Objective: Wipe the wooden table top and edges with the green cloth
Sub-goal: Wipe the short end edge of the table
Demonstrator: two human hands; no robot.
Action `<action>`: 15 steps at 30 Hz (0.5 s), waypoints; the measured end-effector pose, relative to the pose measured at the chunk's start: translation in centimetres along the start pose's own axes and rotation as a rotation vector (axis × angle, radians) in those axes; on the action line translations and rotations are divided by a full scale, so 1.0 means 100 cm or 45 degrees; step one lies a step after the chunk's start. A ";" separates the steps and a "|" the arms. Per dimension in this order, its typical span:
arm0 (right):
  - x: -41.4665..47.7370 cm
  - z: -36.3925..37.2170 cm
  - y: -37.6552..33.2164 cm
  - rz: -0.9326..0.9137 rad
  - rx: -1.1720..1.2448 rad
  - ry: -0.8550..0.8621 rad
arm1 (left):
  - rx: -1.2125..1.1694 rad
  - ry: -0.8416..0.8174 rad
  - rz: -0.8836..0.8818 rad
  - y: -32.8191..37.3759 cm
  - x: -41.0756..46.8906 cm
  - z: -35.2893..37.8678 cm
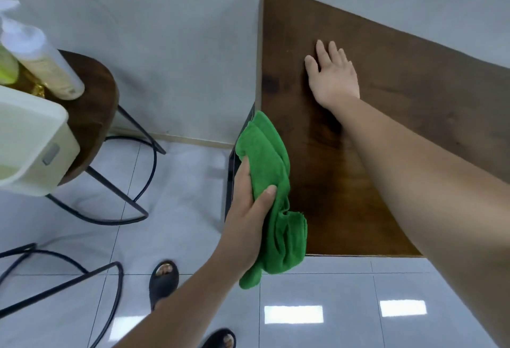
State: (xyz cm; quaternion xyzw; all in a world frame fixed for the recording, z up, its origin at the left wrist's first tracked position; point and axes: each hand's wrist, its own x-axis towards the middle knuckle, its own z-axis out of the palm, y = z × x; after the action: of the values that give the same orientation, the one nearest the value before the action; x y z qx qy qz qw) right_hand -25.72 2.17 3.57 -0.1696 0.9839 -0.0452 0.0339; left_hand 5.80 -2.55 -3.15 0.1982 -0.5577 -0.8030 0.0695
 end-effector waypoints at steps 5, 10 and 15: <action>-0.014 0.003 0.004 -0.042 0.001 0.011 | -0.087 0.008 -0.033 0.012 0.055 -0.001; -0.008 0.007 0.006 -0.028 0.006 0.053 | 0.007 0.017 0.063 0.043 0.165 0.001; -0.004 0.010 0.008 -0.037 -0.001 0.095 | 0.125 -0.023 0.076 0.075 0.291 0.001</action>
State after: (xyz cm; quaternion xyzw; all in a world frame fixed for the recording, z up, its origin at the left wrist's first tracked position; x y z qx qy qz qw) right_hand -25.55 2.95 2.52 -0.1821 0.9819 -0.0518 -0.0037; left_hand -21.53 -14.90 -3.24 0.1775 -0.6027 -0.7740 0.0785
